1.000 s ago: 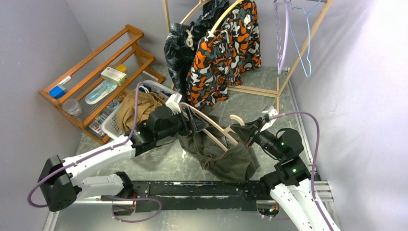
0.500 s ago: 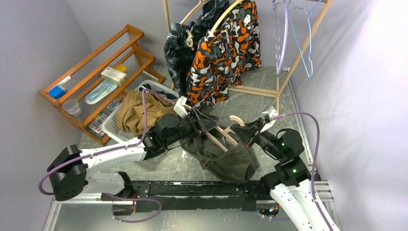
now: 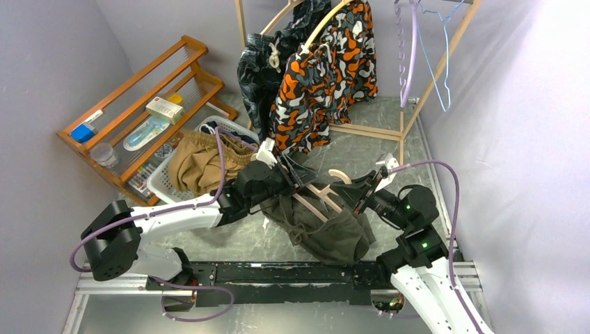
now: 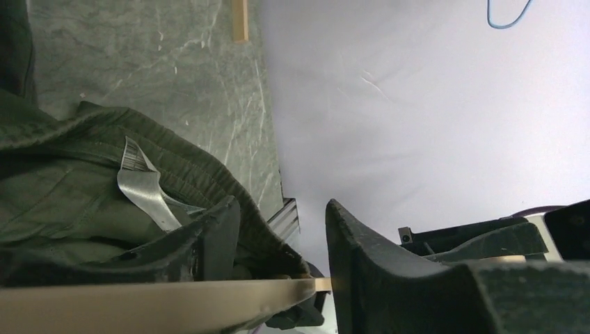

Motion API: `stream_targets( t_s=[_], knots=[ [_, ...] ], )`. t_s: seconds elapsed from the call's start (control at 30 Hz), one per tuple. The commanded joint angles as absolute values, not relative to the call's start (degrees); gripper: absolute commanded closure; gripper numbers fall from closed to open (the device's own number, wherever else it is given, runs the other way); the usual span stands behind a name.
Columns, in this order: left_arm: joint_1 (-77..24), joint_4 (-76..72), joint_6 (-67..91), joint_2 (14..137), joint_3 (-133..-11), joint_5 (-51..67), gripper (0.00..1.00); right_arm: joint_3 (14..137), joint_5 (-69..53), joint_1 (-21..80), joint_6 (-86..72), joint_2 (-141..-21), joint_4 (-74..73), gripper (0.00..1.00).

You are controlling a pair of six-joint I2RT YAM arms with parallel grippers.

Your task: Remove the shorts from the hanger

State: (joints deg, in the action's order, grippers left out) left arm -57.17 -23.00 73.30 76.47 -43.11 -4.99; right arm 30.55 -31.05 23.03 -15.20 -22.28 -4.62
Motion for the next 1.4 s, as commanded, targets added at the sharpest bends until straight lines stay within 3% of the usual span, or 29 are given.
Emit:
stream_targets(
  t_s=[0.0, 0.13, 0.23, 0.37, 0.57, 0.83, 1.03, 1.17, 1.37],
  knots=[
    [-57.6, -20.7, 72.8, 76.5, -47.0, -6.8, 0.54, 31.6, -32.8, 23.1, -15.4, -22.5, -2.3, 1.0],
    [-57.6, -19.5, 74.3, 74.2, -44.4, -8.7, 0.8, 31.5, -31.2, 23.0, -15.4, -21.8, -3.4, 1.0],
    [-57.6, -15.7, 74.5, 71.0, -43.5, -11.4, 0.93, 31.0, -32.1, 23.0, -15.6, -21.2, -3.4, 0.89],
    [-57.6, -8.9, 72.8, 66.3, -45.0, -16.4, 0.93, 31.5, -32.7, 23.0, -15.2, -20.9, -3.9, 0.59],
    [-57.5, -1.1, 70.0, 58.1, -47.0, -27.5, 0.93, 32.0, -32.9, 23.1, -12.9, -19.7, -5.8, 0.37],
    [-56.4, 12.3, 66.2, 50.3, -52.0, -38.7, 0.93, 31.3, -31.4, 23.1, -15.3, -21.0, -9.2, 0.31],
    [-53.8, 19.3, 61.6, 45.3, -55.7, -40.7, 0.93, 30.7, -34.0, 23.0, -16.3, -23.0, -8.1, 0.28],
    [-49.7, 21.8, 57.5, 45.8, -58.9, -32.4, 0.93, 30.4, -37.2, 23.0, -16.3, -24.8, -7.9, 0.26],
    [-35.2, 19.8, 58.2, 49.7, -61.2, -5.7, 0.93, 29.8, -41.6, 23.0, -15.7, -27.7, -8.9, 0.21]
  ],
)
